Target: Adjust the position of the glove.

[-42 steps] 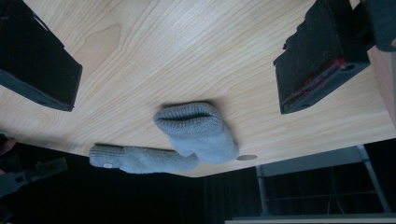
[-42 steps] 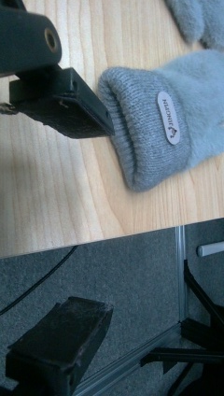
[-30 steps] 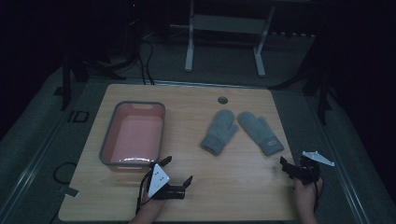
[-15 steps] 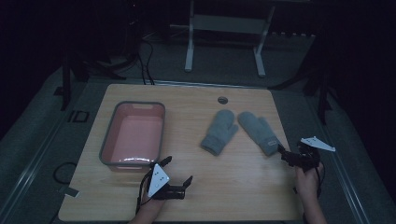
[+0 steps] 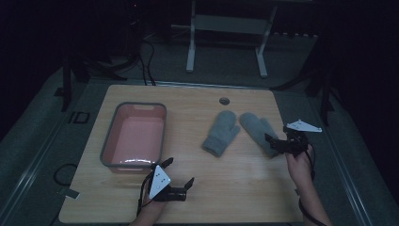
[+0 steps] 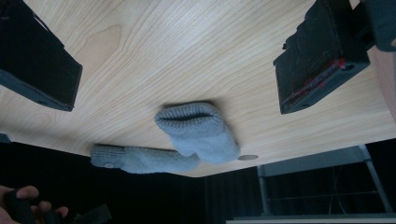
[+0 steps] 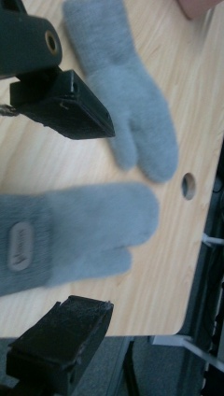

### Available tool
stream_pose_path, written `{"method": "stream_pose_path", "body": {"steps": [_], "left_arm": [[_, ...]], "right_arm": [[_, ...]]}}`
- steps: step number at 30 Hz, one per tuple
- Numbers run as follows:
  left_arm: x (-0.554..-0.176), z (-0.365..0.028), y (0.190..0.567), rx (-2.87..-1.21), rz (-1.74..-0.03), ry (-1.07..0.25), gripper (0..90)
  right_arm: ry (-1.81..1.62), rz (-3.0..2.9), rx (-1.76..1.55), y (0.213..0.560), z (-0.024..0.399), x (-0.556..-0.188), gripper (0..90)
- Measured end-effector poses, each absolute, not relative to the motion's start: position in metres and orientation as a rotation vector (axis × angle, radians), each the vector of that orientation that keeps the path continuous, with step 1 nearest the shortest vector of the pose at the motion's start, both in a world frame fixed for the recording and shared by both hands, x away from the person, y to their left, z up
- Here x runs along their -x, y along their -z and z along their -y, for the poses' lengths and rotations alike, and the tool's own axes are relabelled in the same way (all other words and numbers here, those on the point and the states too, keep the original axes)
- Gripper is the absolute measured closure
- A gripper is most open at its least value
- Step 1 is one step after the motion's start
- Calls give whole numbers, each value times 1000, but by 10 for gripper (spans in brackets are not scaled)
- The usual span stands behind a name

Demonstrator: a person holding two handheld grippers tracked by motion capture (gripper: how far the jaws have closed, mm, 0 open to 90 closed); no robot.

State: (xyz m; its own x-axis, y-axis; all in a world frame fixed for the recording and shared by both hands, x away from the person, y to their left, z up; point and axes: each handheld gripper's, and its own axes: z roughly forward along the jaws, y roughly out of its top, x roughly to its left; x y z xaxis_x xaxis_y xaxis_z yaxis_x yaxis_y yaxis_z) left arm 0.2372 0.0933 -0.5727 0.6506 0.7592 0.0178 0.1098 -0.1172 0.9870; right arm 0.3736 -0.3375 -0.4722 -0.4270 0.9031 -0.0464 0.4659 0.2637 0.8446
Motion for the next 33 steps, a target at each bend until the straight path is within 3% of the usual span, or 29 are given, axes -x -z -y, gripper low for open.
{"method": "stream_pose_path", "body": {"steps": [33], "left_arm": [[-237, -94, 573, -1620, -727, -633, 10]], "right_arm": [[-1153, -2226, -1130, 471, 258, -440, 131]]}}
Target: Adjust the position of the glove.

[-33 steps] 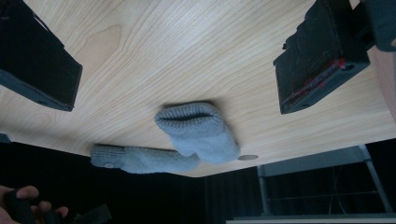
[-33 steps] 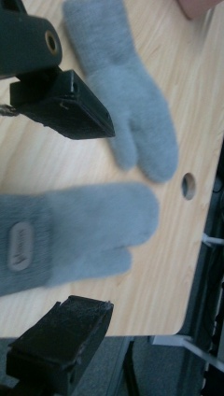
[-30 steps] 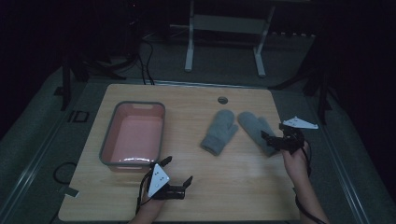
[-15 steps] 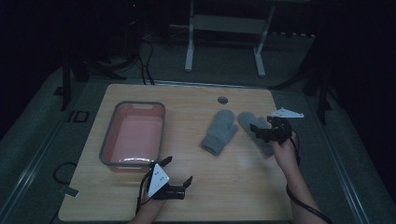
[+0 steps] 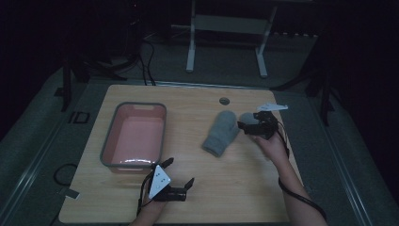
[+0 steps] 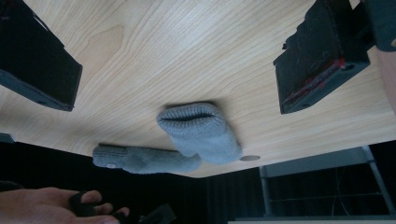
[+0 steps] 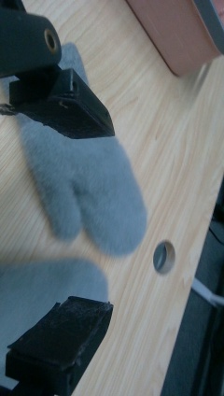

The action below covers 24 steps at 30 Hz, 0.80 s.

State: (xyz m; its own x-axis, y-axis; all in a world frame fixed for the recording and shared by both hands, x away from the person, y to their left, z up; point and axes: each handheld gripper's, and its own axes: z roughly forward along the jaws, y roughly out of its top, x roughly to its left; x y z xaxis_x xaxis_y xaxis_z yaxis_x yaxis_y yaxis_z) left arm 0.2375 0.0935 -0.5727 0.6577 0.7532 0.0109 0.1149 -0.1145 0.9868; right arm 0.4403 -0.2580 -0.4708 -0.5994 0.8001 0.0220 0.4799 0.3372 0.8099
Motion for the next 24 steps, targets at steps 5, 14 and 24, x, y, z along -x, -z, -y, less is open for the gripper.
{"method": "stream_pose_path", "body": {"steps": [5, 14, 24], "left_arm": [[-238, -94, 573, -1621, -727, -631, 10], [-238, -94, 573, -1623, -724, -625, 10], [-238, -94, 573, -1625, -722, -619, 10]], "right_arm": [[-1144, -2301, -1069, 482, 235, -454, 142], [-1044, -2389, -1008, 506, 208, -473, 263], [-999, -2442, -1035, 531, 193, -486, 345]]}}
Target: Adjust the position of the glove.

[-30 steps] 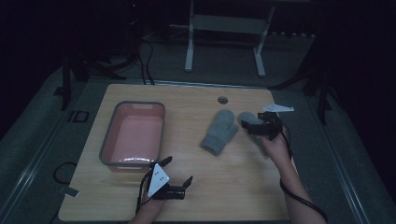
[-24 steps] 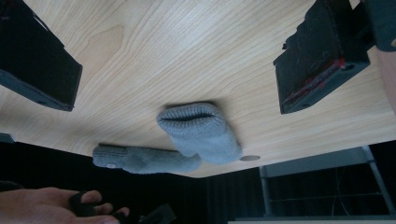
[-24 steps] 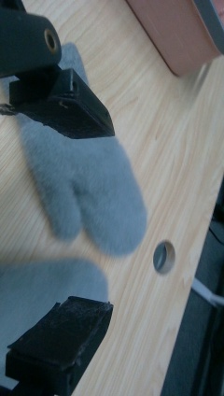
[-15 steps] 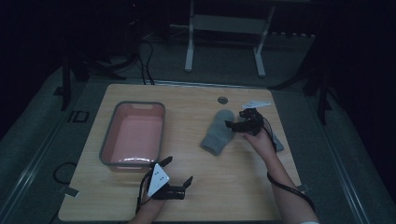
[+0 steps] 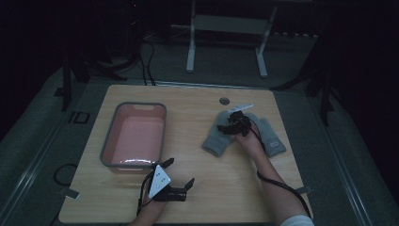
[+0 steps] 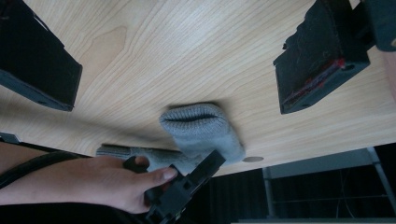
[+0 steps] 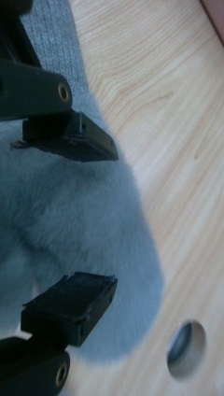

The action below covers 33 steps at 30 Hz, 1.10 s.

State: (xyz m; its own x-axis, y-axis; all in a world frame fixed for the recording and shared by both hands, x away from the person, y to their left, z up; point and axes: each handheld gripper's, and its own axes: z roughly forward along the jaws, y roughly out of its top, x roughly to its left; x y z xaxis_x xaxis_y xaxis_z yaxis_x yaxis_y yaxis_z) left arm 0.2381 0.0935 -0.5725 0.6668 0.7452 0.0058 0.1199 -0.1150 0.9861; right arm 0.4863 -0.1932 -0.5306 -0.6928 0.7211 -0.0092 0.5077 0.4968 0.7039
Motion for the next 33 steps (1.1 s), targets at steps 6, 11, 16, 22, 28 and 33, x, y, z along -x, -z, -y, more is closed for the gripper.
{"method": "stream_pose_path", "body": {"steps": [6, 11, 16, 22, 28, 33], "left_arm": [[-238, -93, 572, -1627, -720, -614, 9], [-238, -93, 572, -1627, -720, -613, 10], [-238, -93, 572, -1628, -721, -613, 10], [-238, -94, 572, -1627, -723, -610, 10], [-238, -93, 572, -1627, -724, -610, 10], [-238, -93, 572, -1627, -724, -612, 10]], "right_arm": [[-946, -2488, -1024, 545, 191, -493, 440], [-940, -2504, -1002, 544, 193, -493, 602], [-943, -2525, -977, 543, 191, -491, 742], [-976, -2610, -904, 533, 186, -485, 807], [-1054, -2660, -754, 515, 178, -467, 808], [-1144, -2715, -572, 498, 164, -441, 807]]}}
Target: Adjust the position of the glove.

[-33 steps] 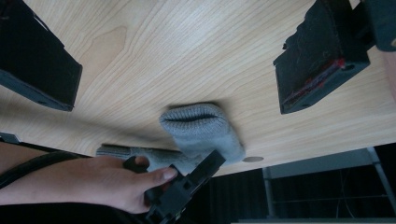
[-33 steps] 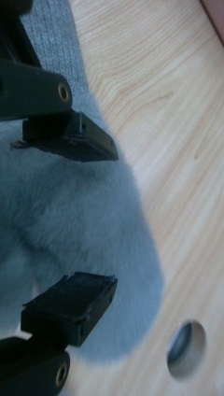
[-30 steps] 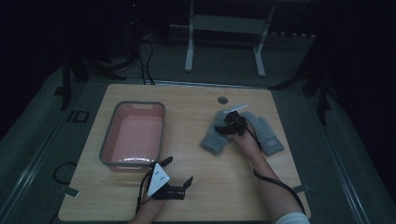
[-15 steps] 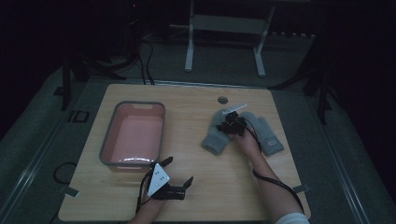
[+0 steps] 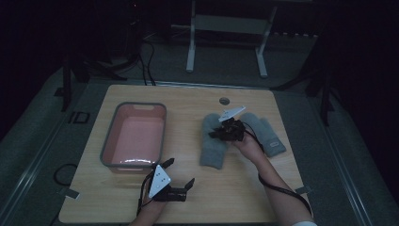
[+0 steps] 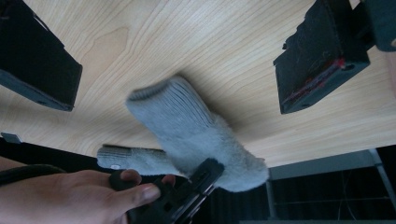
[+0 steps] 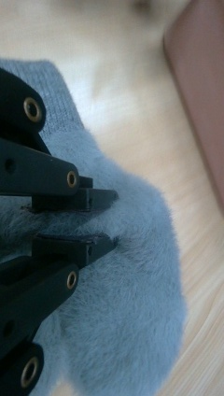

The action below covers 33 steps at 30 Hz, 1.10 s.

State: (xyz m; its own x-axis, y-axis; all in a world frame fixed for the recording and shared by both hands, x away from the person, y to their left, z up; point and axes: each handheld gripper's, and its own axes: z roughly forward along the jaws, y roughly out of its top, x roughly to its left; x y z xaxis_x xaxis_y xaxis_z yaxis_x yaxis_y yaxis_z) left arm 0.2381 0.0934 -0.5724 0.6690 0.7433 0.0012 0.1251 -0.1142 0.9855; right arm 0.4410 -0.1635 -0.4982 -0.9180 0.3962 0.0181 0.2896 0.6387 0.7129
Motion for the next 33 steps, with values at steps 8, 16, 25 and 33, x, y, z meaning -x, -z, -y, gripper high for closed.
{"method": "stream_pose_path", "body": {"steps": [8, 16, 25, 33], "left_arm": [[-238, -93, 572, -1628, -723, -610, 10], [-238, -93, 572, -1627, -723, -606, 10], [-238, -93, 572, -1630, -722, -607, 10], [-238, -93, 572, -1630, -721, -599, 10]], "right_arm": [[-1172, -2788, -461, 507, 150, -428, 805], [-1096, -2860, -505, 541, 146, -438, 727], [-1064, -2857, -530, 541, 149, -442, 475], [-1056, -2738, -579, 522, 166, -435, 299]]}}
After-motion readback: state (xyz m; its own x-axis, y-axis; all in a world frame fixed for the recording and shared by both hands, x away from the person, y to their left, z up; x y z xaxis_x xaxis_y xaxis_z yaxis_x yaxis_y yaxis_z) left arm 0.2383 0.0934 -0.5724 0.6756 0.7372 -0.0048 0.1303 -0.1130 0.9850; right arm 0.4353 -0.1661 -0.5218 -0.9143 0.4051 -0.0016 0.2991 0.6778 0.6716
